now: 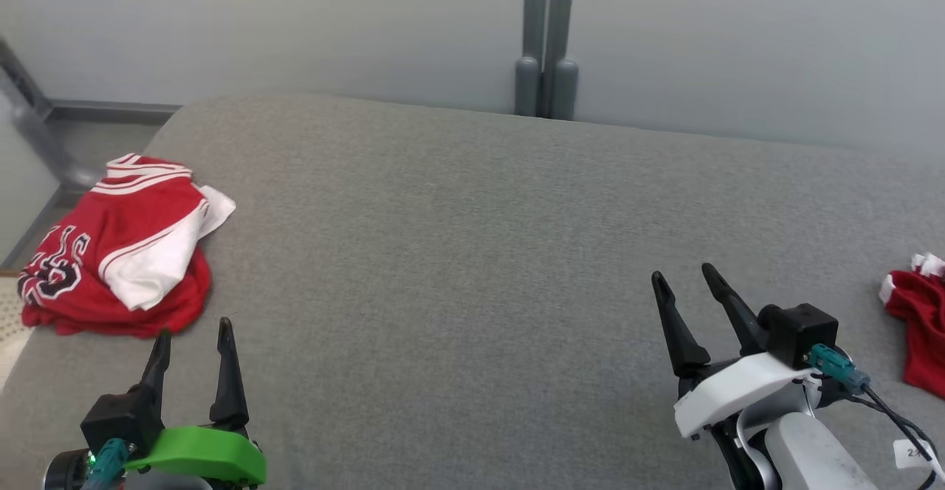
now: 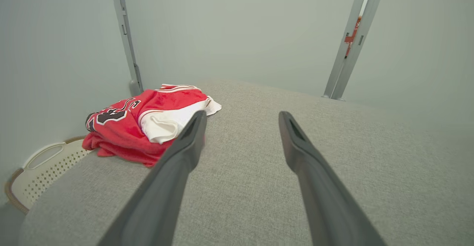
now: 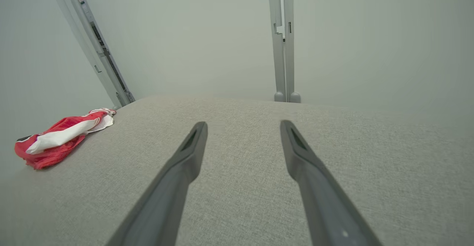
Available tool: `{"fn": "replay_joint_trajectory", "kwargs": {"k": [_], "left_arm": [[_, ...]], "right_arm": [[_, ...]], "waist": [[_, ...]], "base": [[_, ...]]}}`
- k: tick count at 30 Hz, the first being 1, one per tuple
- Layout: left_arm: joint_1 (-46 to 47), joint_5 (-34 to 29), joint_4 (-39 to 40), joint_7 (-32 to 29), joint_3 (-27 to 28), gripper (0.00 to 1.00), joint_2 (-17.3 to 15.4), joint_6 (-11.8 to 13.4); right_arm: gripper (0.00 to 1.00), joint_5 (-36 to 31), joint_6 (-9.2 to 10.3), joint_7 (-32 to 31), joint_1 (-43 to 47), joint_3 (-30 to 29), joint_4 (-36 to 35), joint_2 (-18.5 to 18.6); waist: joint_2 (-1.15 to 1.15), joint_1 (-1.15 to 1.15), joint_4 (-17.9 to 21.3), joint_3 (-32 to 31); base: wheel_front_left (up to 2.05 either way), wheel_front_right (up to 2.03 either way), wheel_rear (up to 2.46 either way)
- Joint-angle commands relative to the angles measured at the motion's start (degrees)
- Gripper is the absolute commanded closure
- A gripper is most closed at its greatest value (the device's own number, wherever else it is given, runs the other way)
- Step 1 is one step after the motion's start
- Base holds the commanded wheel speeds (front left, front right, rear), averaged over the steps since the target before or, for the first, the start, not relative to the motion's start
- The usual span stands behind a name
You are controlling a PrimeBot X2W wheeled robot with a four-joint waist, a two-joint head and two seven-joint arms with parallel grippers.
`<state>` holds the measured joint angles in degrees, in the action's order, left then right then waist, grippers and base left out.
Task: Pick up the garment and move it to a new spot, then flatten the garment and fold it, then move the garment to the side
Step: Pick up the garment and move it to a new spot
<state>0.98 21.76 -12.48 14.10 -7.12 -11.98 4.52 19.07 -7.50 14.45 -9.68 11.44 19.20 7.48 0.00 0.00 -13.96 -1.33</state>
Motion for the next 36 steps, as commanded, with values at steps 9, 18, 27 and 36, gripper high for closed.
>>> {"fn": "replay_joint_trajectory", "kwargs": {"k": [9, 18, 27, 36], "left_arm": [[-0.7, 0.7, 1.1, -0.9, 0.6, 0.0, -1.1, 1.1], [1.8, 2.0, 2.8, -3.3, 0.9, 0.0, -2.1, 0.6], [13.4, 6.4, 1.8, -18.4, 2.2, 0.0, -7.9, -2.2], [27.4, 13.9, -9.3, -30.9, 5.9, 0.0, -14.3, -6.3]], "right_arm": [[0.0, 0.9, 0.02, 0.7, -1.2, 1.9, 1.1, -0.5], [0.0, 0.6, 0.02, 0.8, -1.6, 2.7, -0.1, 0.2], [0.0, -1.2, 0.02, 0.8, -3.8, 3.1, -4.1, 1.7], [0.0, -2.1, 0.02, 0.7, -7.9, 5.1, -8.0, 2.1]], "waist": [[0.0, 0.0, -11.6, -0.1], [0.0, 0.0, -10.6, 1.2], [0.0, 0.0, -6.2, 6.4], [0.0, 0.0, 0.9, 14.7]], "base": [[0.0, 0.0, 0.0], [0.0, 0.0, 0.0], [0.0, 0.0, 0.0], [0.0, 0.0, 0.0]]}}
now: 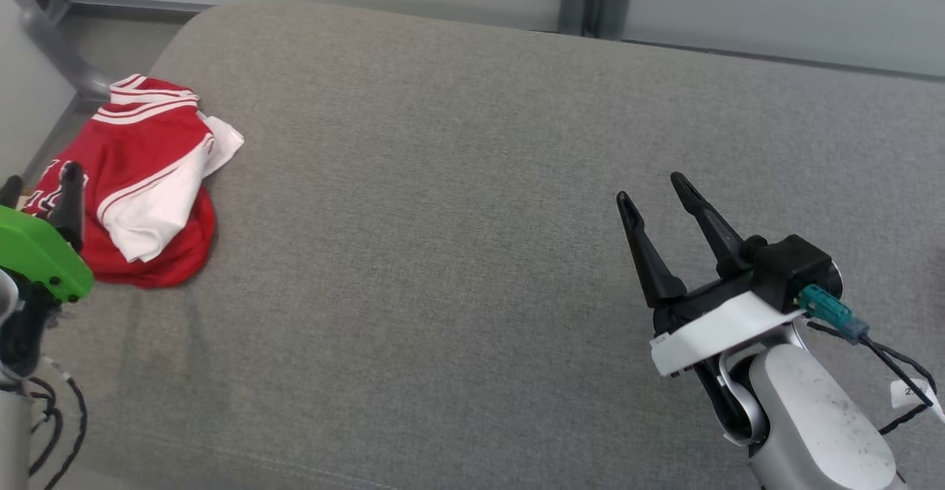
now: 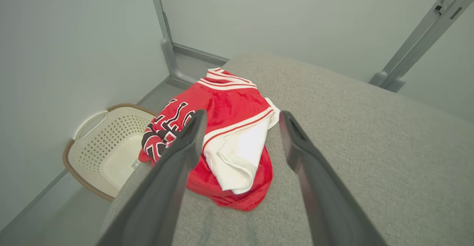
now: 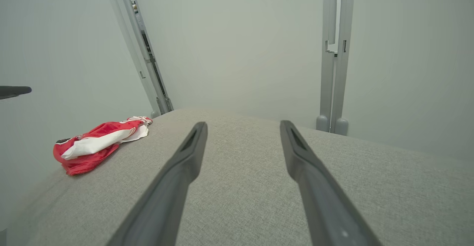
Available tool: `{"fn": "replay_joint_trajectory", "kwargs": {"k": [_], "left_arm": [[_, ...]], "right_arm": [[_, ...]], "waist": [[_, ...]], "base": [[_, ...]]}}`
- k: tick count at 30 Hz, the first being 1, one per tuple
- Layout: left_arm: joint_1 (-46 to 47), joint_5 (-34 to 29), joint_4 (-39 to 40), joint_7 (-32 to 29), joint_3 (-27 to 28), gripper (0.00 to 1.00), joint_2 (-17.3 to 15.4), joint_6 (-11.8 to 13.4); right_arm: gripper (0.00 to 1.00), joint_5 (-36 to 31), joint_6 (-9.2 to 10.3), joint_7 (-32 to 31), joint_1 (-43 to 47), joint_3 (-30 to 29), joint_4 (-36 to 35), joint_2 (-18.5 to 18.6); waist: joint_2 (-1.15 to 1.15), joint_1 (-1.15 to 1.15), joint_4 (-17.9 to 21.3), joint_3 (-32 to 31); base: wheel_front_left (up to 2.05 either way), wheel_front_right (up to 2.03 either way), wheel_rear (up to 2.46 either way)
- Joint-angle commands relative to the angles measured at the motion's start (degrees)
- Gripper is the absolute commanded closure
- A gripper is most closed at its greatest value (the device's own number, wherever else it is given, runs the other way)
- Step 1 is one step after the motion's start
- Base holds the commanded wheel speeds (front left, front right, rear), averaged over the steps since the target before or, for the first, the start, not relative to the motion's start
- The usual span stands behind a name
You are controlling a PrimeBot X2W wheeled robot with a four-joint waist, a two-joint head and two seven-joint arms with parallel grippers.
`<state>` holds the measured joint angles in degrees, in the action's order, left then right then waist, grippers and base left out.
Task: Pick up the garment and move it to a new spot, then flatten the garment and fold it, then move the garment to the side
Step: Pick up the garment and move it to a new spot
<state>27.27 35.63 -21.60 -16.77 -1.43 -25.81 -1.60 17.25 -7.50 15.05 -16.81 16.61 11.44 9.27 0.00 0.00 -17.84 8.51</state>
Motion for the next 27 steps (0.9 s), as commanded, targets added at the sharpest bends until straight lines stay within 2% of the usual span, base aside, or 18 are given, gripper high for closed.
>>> {"fn": "replay_joint_trajectory", "kwargs": {"k": [1, 8, 12, 18, 24, 25, 26, 27], "left_arm": [[2.5, 1.0, -2.2, -1.0, 0.5, 0.0, -0.9, -0.7], [8.2, 3.4, -15.4, -5.7, 0.1, 0.0, -3.5, -3.4], [10.0, 3.9, -21.7, -5.4, 0.2, 0.0, -4.5, -4.0], [11.7, 4.3, -31.6, -4.5, 0.4, 0.0, -5.4, -4.4], [12.8, 3.7, -37.6, -3.8, -1.1, 0.0, -5.5, -4.9], [13.1, 3.6, -38.1, -3.2, -1.2, 0.07, -5.4, -5.1], [13.3, 3.8, -38.7, -2.5, -1.3, 0.59, -5.3, -5.2], [13.5, 3.5, -39.1, -1.8, -1.5, 0.8, -5.4, -5.3]], "right_arm": [[0.0, -0.2, 0.02, 0.1, -1.2, 0.1, -0.4, 0.5], [0.0, -0.3, 0.02, 0.1, -4.2, 1.0, -1.8, 1.0], [0.0, -0.4, 0.02, 0.1, -5.5, 1.3, -2.5, 0.9], [0.0, -0.6, 0.02, 0.2, -6.3, 1.7, -2.7, 0.6], [0.0, -0.7, 0.02, 0.2, -5.9, 1.0, -2.4, 0.5], [0.0, -0.7, 0.02, 0.2, -5.9, 0.9, -2.4, 0.5], [0.0, -0.8, 0.02, 0.2, -5.8, 0.8, -2.3, 0.5], [0.0, -0.8, 0.02, 0.2, -5.8, 0.8, -2.3, 0.5]], "waist": [[0.0, 0.0, 5.6, 5.8], [0.0, 0.0, 10.3, 11.1], [0.0, 0.0, 12.1, 13.1], [0.0, 0.0, 13.9, 14.4], [0.0, 0.0, 13.9, 14.2], [0.0, 0.0, 13.8, 14.1], [0.0, 0.0, 13.7, 13.9], [0.0, 0.0, 13.6, 13.6]], "base": [[0.0, 0.0, 0.0], [0.0, 0.0, 0.0], [0.0, 0.0, 0.0], [0.0, 0.0, 0.0], [0.0, 0.0, 0.0], [0.0, 0.0, 0.0], [0.0, 0.0, 0.0], [0.0, 0.0, 0.0]]}}
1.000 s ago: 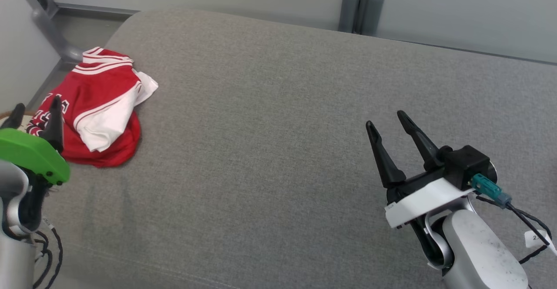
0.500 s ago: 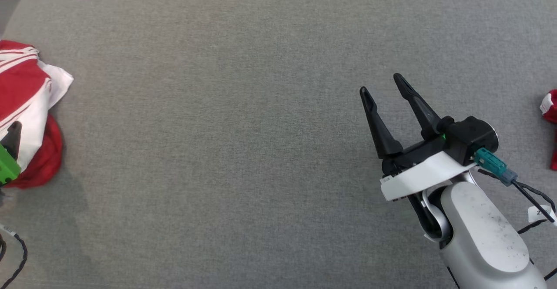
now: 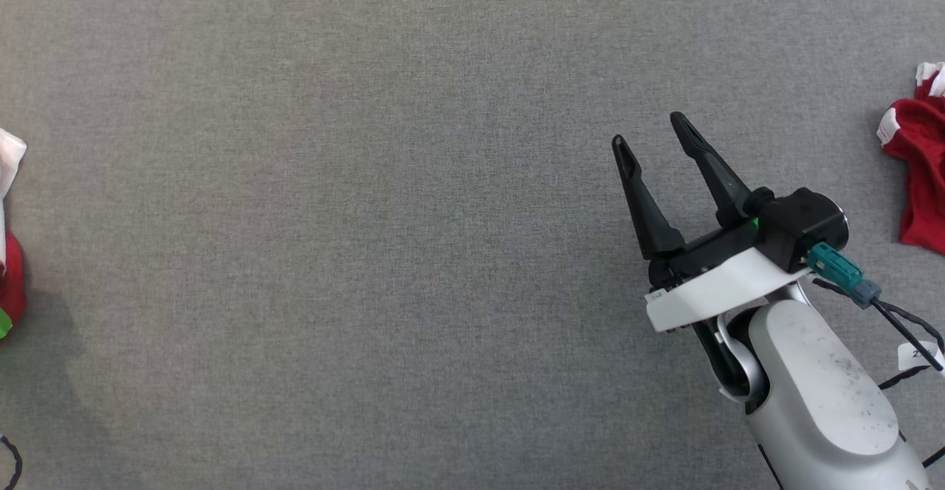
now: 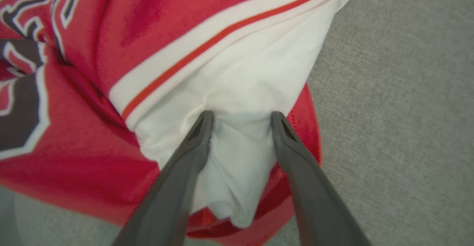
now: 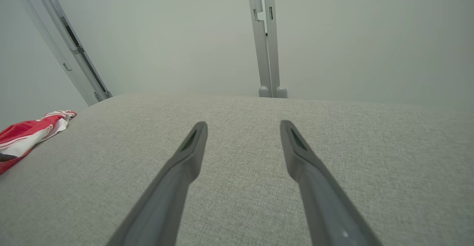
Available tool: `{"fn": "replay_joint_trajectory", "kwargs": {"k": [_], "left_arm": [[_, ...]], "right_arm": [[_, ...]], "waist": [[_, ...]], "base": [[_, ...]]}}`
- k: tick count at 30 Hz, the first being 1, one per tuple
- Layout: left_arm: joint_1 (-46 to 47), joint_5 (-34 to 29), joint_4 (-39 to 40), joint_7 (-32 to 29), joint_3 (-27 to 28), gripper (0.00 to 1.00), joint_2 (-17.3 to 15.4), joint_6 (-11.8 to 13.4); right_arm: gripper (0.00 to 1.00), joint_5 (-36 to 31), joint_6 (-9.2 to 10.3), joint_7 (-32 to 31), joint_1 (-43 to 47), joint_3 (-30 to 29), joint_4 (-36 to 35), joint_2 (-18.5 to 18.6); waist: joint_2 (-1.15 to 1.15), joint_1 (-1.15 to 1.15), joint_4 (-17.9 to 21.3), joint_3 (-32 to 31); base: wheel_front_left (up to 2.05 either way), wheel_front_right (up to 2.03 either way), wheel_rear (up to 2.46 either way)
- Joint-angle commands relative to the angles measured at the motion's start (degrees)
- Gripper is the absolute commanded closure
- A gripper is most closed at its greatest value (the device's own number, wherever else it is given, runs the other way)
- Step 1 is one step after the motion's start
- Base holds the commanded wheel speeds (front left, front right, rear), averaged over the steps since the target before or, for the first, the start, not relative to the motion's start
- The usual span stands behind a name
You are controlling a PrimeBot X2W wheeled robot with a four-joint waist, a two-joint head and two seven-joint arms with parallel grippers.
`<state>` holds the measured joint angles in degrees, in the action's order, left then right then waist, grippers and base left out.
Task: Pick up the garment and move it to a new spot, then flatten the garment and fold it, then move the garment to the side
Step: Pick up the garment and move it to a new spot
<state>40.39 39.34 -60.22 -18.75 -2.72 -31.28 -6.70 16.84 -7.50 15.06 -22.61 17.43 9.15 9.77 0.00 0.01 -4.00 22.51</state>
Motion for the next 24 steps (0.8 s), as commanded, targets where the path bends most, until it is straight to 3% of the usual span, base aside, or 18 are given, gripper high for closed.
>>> {"fn": "replay_joint_trajectory", "kwargs": {"k": [1, 12, 24], "left_arm": [[0.8, -0.4, -0.7, 1.2, -0.4, 1.0, -0.1, -0.2], [3.3, -4.5, 2.3, 8.8, -6.7, 1.0, -3.3, -0.9], [5.6, -2.5, 23.5, 6.9, -17.4, 1.0, -5.6, -0.9]], "right_arm": [[0.0, -0.4, 0.02, 0.1, 0.1, 0.0, 0.1, -0.1], [0.0, 1.3, 0.02, 0.1, 3.2, 0.1, 1.7, -1.7], [0.0, 2.7, 0.02, 0.1, 9.2, -1.5, 3.0, -3.7]], "waist": [[0.0, -0.01, -0.4, -0.7], [0.0, -0.01, -0.2, -9.9], [0.0, -0.01, 4.3, -20.9]], "base": [[0.0, 0.0, 0.0], [0.0, 0.0, 0.0], [0.0, 0.0, 0.0]]}}
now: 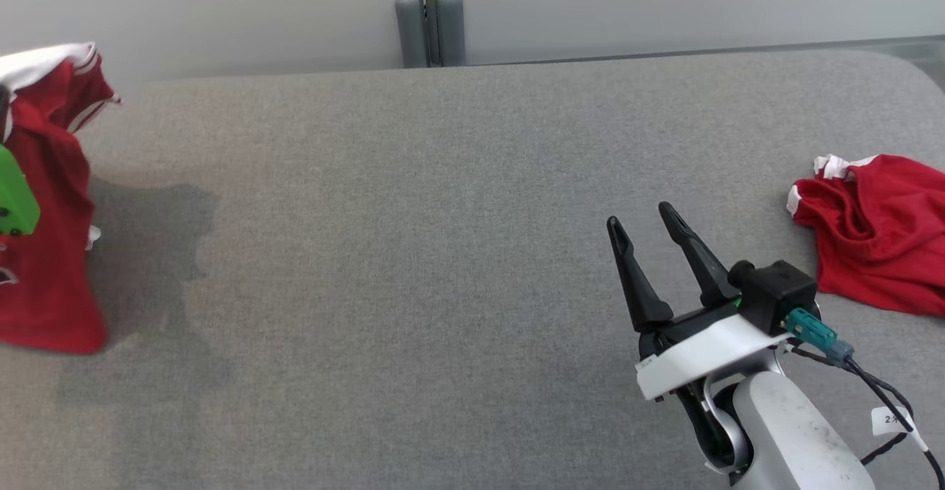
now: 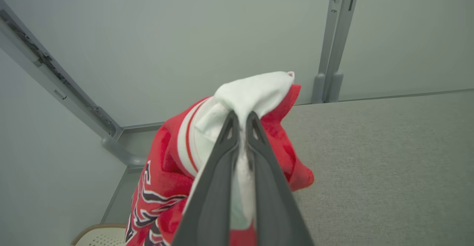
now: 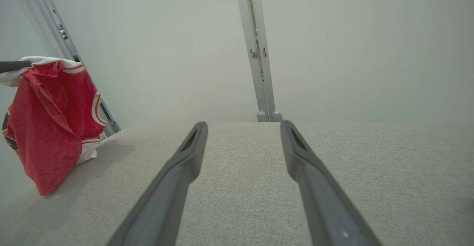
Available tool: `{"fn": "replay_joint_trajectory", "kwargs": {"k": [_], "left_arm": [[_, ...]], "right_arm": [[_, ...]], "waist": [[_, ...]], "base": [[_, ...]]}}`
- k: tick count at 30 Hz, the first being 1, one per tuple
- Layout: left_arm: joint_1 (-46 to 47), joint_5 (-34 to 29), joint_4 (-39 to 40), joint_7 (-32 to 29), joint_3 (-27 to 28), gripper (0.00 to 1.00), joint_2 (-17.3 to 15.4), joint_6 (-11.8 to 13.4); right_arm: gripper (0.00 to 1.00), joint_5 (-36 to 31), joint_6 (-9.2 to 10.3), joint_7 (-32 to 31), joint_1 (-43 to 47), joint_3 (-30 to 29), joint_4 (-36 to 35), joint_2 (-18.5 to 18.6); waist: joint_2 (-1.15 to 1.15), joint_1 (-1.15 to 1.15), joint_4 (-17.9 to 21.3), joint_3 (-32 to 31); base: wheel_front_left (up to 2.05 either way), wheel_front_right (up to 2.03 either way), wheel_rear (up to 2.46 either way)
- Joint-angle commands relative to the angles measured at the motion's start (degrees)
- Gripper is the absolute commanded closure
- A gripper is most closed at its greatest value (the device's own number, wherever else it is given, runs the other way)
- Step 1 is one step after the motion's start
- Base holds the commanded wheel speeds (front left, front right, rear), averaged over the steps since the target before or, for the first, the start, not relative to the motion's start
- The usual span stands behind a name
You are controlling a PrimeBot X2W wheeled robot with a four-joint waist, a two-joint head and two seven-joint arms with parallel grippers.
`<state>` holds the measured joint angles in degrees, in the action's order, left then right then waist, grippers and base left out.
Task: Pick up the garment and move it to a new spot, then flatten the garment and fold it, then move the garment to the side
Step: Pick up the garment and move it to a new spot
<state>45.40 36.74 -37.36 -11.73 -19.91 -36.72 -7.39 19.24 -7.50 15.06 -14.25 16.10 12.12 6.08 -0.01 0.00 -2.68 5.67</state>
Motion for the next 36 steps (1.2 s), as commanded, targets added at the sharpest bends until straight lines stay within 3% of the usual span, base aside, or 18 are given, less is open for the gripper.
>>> {"fn": "replay_joint_trajectory", "kwargs": {"k": [1, 11, 17, 22, 28, 29, 30, 31, 36], "left_arm": [[0.6, 0.5, 2.6, -0.5, -0.4, 1.0, -0.1, -0.2], [-2.6, 2.4, 25.7, -6.9, -3.1, 1.0, 2.7, 2.4], [-7.2, 3.0, 34.7, -6.8, -7.4, 1.0, 9.0, 4.7], [-12.2, 0.9, 32.7, -3.2, -13.9, 1.0, 16.4, 5.6], [-15.0, -4.2, 17.3, 3.9, -21.7, 1.0, 24.1, 4.3], [-15.0, -4.3, 14.3, 5.1, -22.8, 0.75, 25.2, 3.8], [-15.0, -4.7, 11.8, 6.2, -23.5, 0.34, 26.0, 3.5], [-14.6, -5.5, 9.2, 7.6, -24.2, 0.0, 26.7, 3.2], [-12.8, -5.7, 2.7, 12.8, -25.2, 0.0, 29.2, 1.8]], "right_arm": [[0.0, 0.3, 0.02, 0.1, 1.1, -0.2, 0.0, -0.1], [0.0, -0.3, 0.02, 0.1, 2.0, -2.7, -1.3, 0.8], [0.0, -0.4, 0.02, 0.1, 1.9, -4.3, -2.0, 0.9], [0.0, -0.3, 0.02, 0.1, 1.4, -3.8, -1.9, 0.7], [0.0, 0.0, 0.02, 0.1, 0.3, -2.4, -1.0, 0.5], [0.0, 0.0, 0.02, 0.1, 0.1, -2.1, -0.9, 0.6], [0.0, 0.0, 0.02, 0.1, 0.0, -1.9, -0.7, 0.6], [0.0, 0.0, 0.02, 0.1, -0.1, -1.7, -0.5, 0.7], [0.0, -0.1, 0.02, 0.1, 0.5, -1.9, 0.1, 1.4]], "waist": [[0.01, 0.0, 3.5, -4.5], [0.01, 0.0, 11.0, -5.0], [0.01, 0.0, 14.7, -3.0], [0.01, 0.0, 17.0, -1.4], [0.01, 0.0, 17.9, 0.0], [0.01, 0.0, 17.9, 0.2], [0.01, 0.0, 17.8, 0.2], [0.01, 0.0, 17.7, 0.2], [0.01, 0.0, 16.0, -1.0]], "base": [[0.0, 0.0, 0.0], [0.0, 0.0, 0.0], [0.0, 0.0, 0.0], [0.0, 0.0, 0.0], [0.0, 0.0, 0.0], [0.0, 0.0, 0.0], [0.0, 0.0, 0.0], [0.0, 0.0, 0.0], [0.0, 0.0, 0.0]]}}
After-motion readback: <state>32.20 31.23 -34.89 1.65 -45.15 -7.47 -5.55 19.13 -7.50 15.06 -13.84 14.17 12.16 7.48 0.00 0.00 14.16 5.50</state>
